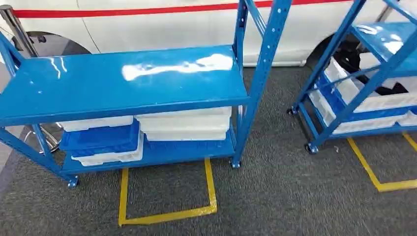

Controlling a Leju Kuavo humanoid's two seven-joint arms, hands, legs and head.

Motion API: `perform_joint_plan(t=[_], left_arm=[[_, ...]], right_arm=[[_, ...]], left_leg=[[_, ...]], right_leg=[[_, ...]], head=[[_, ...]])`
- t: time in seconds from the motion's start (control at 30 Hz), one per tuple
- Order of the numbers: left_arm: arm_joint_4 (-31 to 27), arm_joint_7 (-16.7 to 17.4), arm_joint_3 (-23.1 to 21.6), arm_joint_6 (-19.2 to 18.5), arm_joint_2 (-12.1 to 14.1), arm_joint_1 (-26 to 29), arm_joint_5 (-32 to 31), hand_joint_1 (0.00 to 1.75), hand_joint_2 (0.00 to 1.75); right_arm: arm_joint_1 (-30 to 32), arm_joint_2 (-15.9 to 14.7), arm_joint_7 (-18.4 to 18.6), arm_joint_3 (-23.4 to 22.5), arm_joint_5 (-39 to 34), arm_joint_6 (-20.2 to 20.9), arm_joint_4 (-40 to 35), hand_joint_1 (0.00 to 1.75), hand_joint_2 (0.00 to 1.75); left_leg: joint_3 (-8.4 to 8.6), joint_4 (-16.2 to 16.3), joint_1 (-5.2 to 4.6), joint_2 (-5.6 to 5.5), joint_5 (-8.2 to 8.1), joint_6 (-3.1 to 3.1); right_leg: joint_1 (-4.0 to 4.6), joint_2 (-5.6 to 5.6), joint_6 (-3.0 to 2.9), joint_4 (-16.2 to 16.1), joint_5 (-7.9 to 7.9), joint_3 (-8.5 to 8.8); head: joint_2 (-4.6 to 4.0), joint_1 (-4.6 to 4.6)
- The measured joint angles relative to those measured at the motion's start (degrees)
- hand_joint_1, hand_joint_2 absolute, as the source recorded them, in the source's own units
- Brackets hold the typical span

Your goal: Take the parts from the cabinet and place them on the table.

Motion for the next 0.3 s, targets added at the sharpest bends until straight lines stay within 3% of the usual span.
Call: perform_joint_plan(t=[0.1,0.13,0.2,0.23,0.27,0.3], left_arm=[[0.24,0.13,-0.41,-0.02,0.0,-0.52,-0.13,0.0,1.75],[0.28,0.13,-0.48,0.0,0.02,-0.69,-0.13,0.0,0.0],[0.31,0.11,-1.01,0.7,0.07,-0.85,-0.96,0.0,0.0],[0.31,0.11,-1.38,1.09,0.09,-0.9,-1.31,0.0,0.0],[0.31,0.09,-1.66,1.71,0.09,-0.95,-1.64,0.0,0.0],[0.28,-0.07,-1.97,3.11,0.09,-1.02,-1.99,0.0,0.0]], right_arm=[[-0.02,-0.26,-0.22,0.0,-0.07,0.0,-0.02,0.0,0.0],[-0.01,-0.31,-0.39,0.0,-0.07,0.04,0.0,0.0,0.0],[-0.04,-0.44,-0.92,0.0,0.0,0.33,-0.02,0.0,0.0],[-0.1,-0.53,-0.92,0.0,0.02,0.44,-0.02,0.0,0.0],[-0.09,-0.59,-0.96,0.02,0.02,0.44,-0.02,0.0,0.0],[-0.08,-0.72,-1.18,0.0,-0.22,0.09,-0.02,0.0,0.0]], left_leg=[[0.3,-0.46,0.21,-0.24,-0.2,1.33],[0.48,-0.53,0.17,-0.21,-0.47,1.73],[0.74,-0.53,-0.08,-0.08,-0.95,2.3],[0.93,-0.53,-0.19,-0.07,-1.21,2.37],[1.2,-0.52,-0.32,-0.1,-1.47,2.45],[1.59,-0.52,-0.44,-0.15,-1.71,2.52]], right_leg=[[-0.37,-0.3,1.05,0.68,-1.21,0.47],[-0.34,-0.43,1.21,3.47,-3.01,-1.04],[-0.37,-0.48,1.58,13.34,-7.59,-6.68],[-0.37,-0.51,1.64,17.39,-8.7,-9.33],[-0.35,-0.56,1.58,19.43,-8.39,-11.1],[-0.35,-0.62,1.43,18.62,-6.43,-11.48]], head=[[0.0,0.0],[0.0,0.0],[0.0,-0.02],[0.0,0.0],[0.0,0.0],[0.0,0.02]])
